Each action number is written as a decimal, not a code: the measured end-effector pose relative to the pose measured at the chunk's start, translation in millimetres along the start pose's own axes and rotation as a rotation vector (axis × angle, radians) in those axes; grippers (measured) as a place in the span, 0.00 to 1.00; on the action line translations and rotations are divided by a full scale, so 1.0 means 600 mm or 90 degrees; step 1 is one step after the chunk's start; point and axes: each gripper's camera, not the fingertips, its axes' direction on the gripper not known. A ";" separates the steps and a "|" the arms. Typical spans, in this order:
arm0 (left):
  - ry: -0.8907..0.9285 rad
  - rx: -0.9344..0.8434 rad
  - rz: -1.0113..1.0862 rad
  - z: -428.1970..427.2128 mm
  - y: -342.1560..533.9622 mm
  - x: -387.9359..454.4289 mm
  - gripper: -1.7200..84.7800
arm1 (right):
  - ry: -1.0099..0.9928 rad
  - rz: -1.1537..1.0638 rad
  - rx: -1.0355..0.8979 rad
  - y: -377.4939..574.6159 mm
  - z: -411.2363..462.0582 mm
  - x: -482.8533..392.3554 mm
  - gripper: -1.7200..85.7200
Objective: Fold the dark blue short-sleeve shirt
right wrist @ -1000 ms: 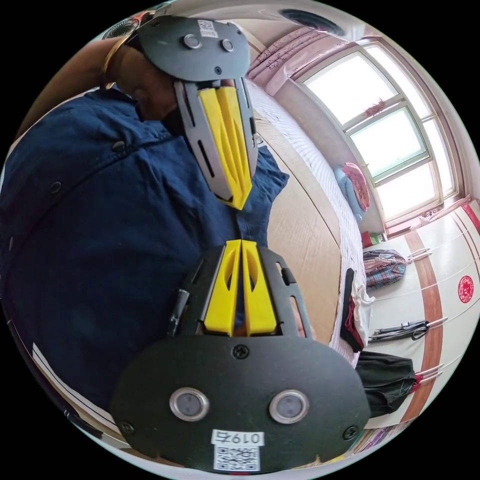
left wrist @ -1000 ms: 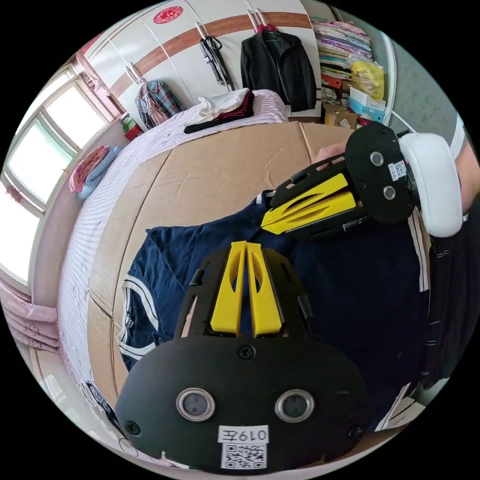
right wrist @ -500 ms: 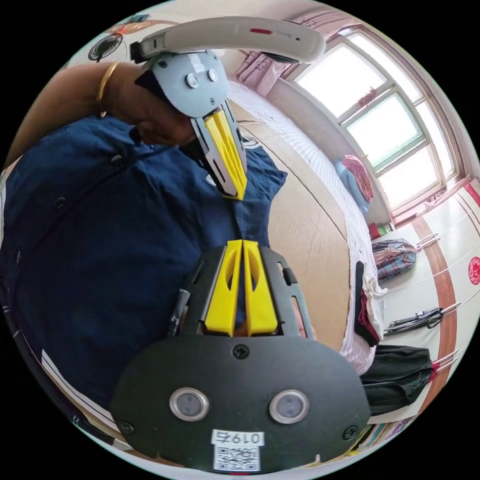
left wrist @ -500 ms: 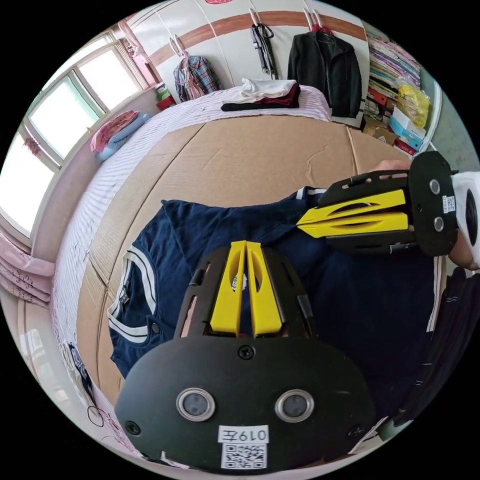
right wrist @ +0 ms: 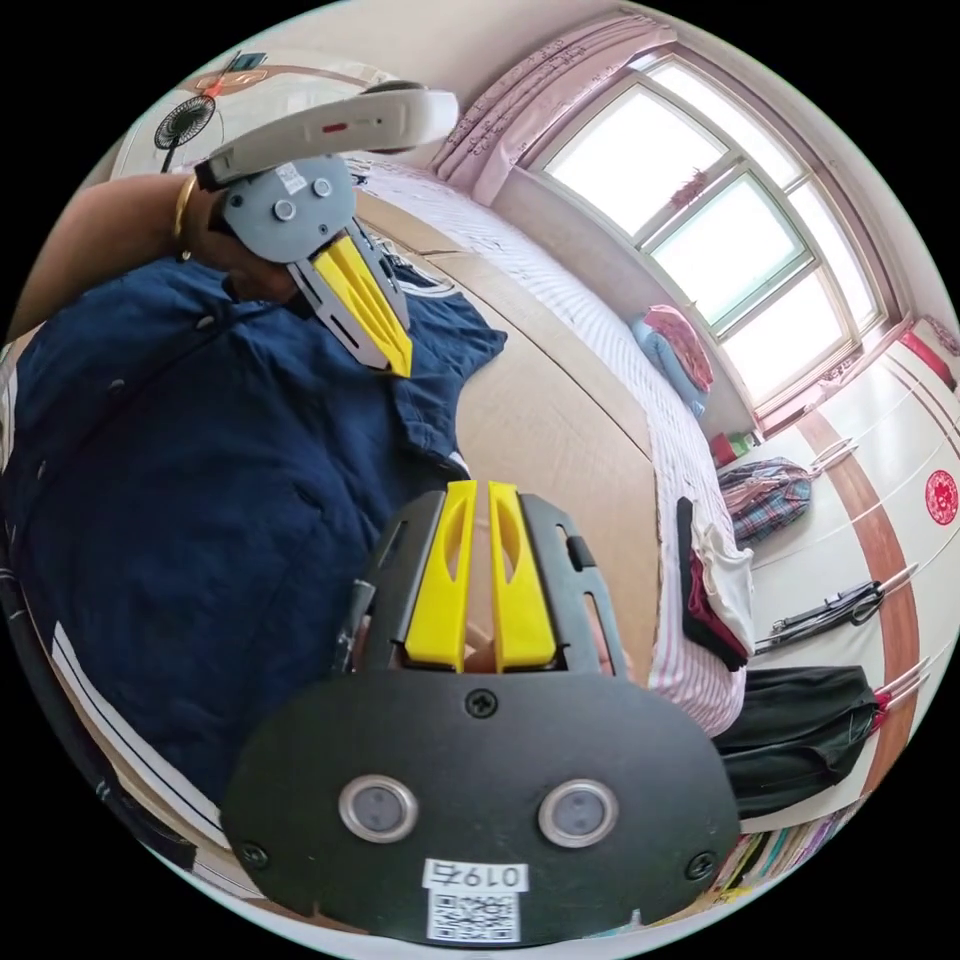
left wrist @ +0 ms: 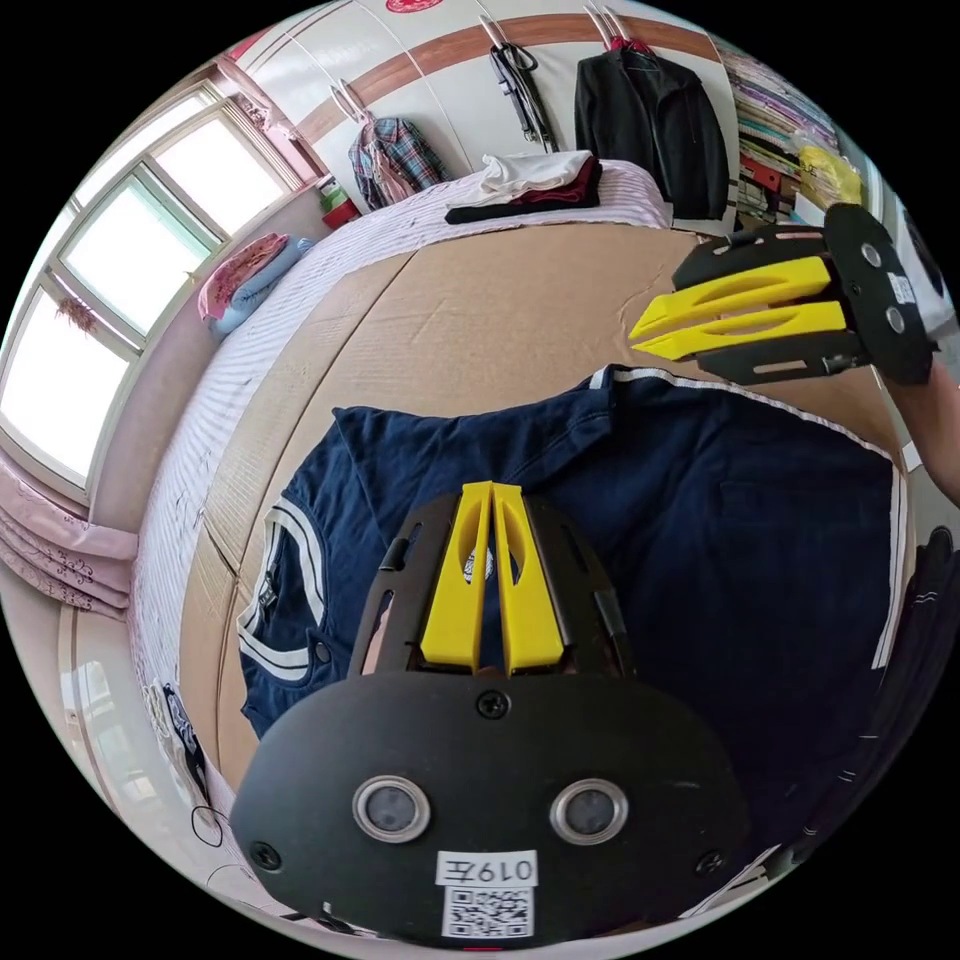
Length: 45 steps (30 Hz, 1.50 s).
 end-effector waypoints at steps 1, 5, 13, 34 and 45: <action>-0.001 0.000 0.001 -0.001 0.000 0.002 0.03 | -0.004 -0.007 -0.001 0.000 0.002 0.001 0.07; -0.002 -0.001 0.003 -0.008 -0.002 0.012 0.03 | -0.026 -0.044 0.013 -0.006 -0.001 -0.012 0.08; -0.018 -0.002 0.021 -0.024 -0.004 0.041 0.03 | 0.010 -0.091 -0.003 -0.023 0.008 -0.060 0.04; -0.041 0.001 0.022 -0.094 0.010 0.104 0.03 | 0.213 -0.194 0.015 0.000 -0.054 -0.208 0.03; 0.085 0.105 -0.004 -0.212 0.015 0.113 0.03 | 0.060 -0.089 0.058 0.001 -0.105 -0.144 0.07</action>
